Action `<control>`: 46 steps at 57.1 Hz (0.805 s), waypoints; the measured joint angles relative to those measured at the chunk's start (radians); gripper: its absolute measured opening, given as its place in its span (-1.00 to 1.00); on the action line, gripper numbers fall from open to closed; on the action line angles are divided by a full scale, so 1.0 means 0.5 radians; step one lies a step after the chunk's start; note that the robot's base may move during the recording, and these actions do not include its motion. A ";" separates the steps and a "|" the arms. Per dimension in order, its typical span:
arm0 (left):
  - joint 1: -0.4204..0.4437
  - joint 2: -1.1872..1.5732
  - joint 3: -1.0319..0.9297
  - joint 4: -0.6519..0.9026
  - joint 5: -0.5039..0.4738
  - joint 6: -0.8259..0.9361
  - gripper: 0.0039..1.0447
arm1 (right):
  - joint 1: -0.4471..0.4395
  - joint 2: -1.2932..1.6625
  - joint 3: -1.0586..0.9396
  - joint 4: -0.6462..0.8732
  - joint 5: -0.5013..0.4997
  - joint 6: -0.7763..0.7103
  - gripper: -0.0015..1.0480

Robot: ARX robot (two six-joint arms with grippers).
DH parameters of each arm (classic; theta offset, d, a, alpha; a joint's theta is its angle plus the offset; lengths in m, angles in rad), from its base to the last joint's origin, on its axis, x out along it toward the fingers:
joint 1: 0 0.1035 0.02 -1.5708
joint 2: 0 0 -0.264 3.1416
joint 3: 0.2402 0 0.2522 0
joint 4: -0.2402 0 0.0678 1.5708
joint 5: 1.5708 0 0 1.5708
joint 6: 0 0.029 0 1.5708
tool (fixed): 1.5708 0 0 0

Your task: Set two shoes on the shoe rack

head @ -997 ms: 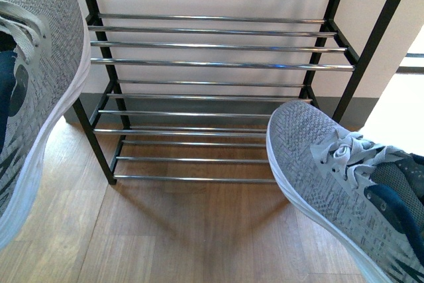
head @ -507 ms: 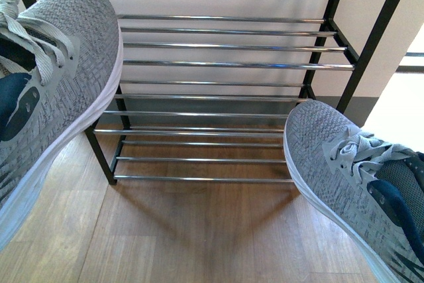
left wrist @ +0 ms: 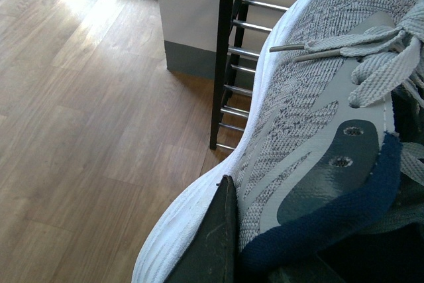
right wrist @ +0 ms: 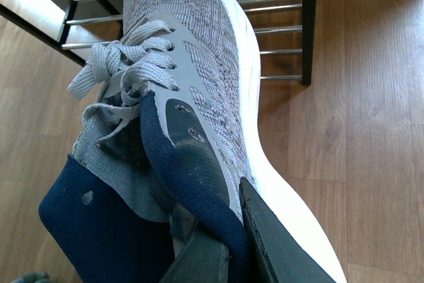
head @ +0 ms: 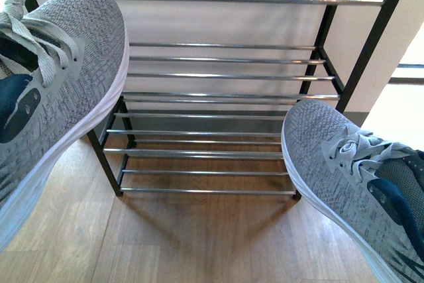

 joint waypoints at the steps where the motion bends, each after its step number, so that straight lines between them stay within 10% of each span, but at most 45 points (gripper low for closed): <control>1: 0.000 0.000 0.000 0.000 -0.002 0.000 -0.98 | 0.000 0.000 0.000 0.000 0.001 0.000 -0.98; 33: 0.000 0.000 0.000 0.000 -0.002 0.000 -0.98 | 0.005 0.012 -0.009 0.042 0.025 -0.007 -0.98; 39: -0.001 0.000 0.000 0.000 -0.002 -0.001 -0.98 | 0.066 0.124 -0.241 0.867 0.288 -0.031 -0.98; 46: -0.001 0.000 0.000 0.000 -0.002 -0.001 -0.98 | 0.108 0.014 -0.195 1.039 0.387 0.003 -0.98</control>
